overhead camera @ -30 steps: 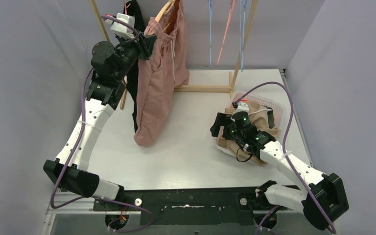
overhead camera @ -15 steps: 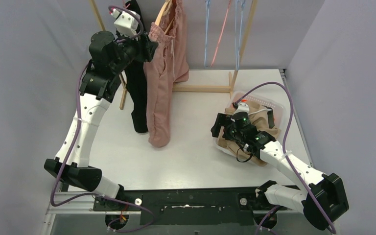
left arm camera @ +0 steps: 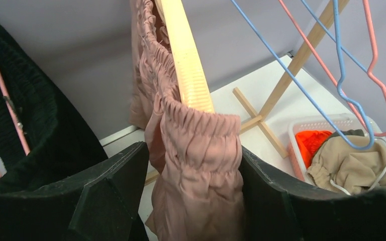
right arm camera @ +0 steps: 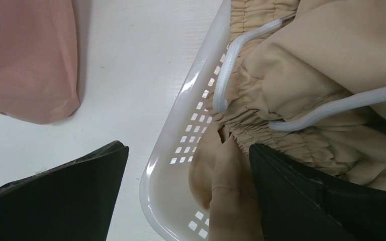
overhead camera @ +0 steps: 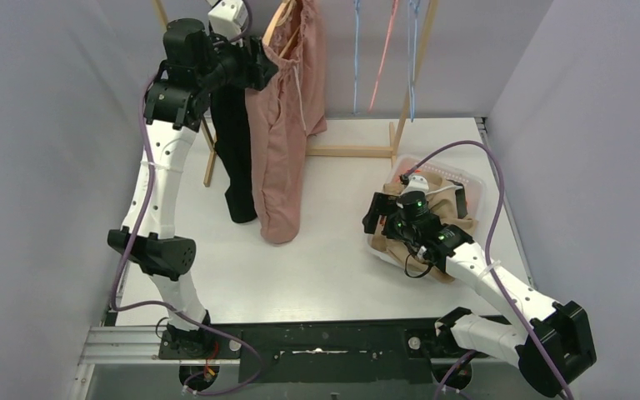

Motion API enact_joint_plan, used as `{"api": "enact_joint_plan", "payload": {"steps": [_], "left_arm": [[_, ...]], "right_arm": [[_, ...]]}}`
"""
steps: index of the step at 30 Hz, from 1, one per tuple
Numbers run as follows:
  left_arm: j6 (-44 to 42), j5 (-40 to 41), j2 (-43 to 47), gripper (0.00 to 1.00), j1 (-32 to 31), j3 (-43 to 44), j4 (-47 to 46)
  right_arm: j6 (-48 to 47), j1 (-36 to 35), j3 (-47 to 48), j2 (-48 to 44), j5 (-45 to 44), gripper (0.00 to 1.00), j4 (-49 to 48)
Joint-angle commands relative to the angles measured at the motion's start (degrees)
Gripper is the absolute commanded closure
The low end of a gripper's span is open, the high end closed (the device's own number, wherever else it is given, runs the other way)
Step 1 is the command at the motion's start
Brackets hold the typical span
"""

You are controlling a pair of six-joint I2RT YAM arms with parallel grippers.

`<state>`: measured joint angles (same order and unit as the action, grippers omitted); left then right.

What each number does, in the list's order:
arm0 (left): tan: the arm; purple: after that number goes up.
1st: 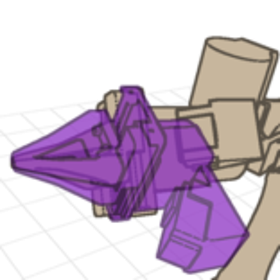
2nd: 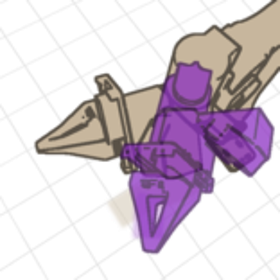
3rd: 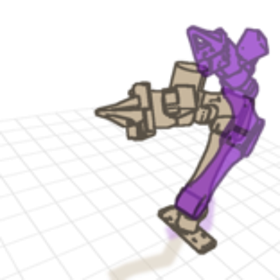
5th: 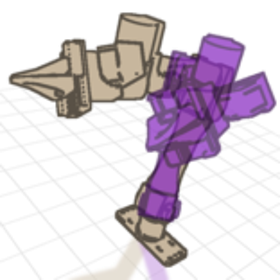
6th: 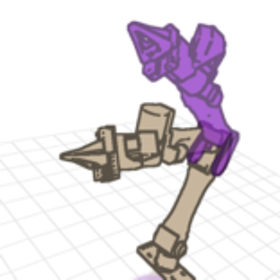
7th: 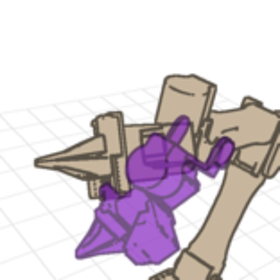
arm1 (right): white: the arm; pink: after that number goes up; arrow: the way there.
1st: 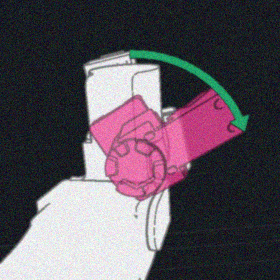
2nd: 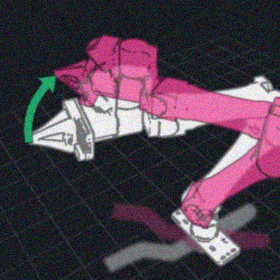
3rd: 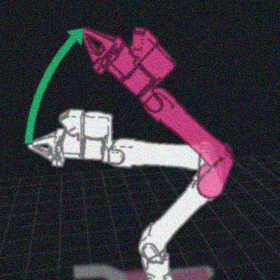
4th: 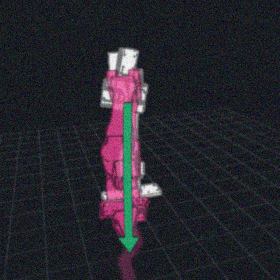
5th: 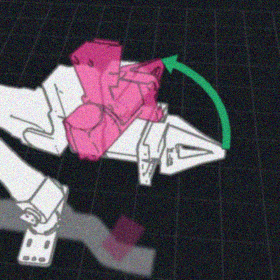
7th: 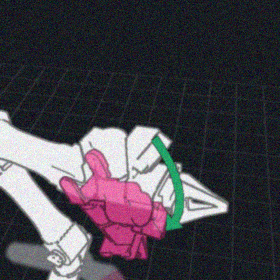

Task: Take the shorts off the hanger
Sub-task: Pick up the hanger from the clothes rod.

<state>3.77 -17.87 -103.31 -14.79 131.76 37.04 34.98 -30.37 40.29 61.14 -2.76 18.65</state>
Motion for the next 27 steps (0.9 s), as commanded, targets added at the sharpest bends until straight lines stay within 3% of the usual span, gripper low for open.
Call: {"api": "enact_joint_plan", "payload": {"steps": [1, 5, 7, 9, 14, 18, 27], "left_arm": [[-0.11, -3.28, -5.02, 0.42, 0.37, 11.31, 8.8], [1.29, -3.39, -7.24, 0.59, 0.93, 13.37, 9.54], [1.57, -3.37, -6.61, 0.89, 0.9, 12.32, 8.19], [2.23, -2.39, -5.05, 0.99, 0.92, 9.99, 5.25], [3.33, -1.9, 1.23, 1.0, 0.56, 0.31, -4.56], [4.42, 2.19, 6.99, 1.0, 0.06, -9.04, -18.01], [1.16, 6.31, 7.93, 1.0, -3.81, -8.5, -23.89]], "right_arm": [[-0.36, 0.44, 0.5, -1.02, -1.42, 0.02, -0.25], [-0.78, 0.5, 0.99, -1.39, -1.74, 0.02, 1.37], [-0.64, 0.48, 0.89, -1.91, -2.5, 0.02, 1.64], [-0.54, 0.49, 0.63, -2.34, -2.91, 0.02, 1.52], [-0.7, 0.52, 0.79, -2.17, -2.93, 0.02, 1.93], [-0.57, 0.56, 0.93, -2.17, -2.91, 0.02, 2.18], [-0.03, 0.53, 0.79, -3.83, -3.21, 0.02, 3.14]]}}
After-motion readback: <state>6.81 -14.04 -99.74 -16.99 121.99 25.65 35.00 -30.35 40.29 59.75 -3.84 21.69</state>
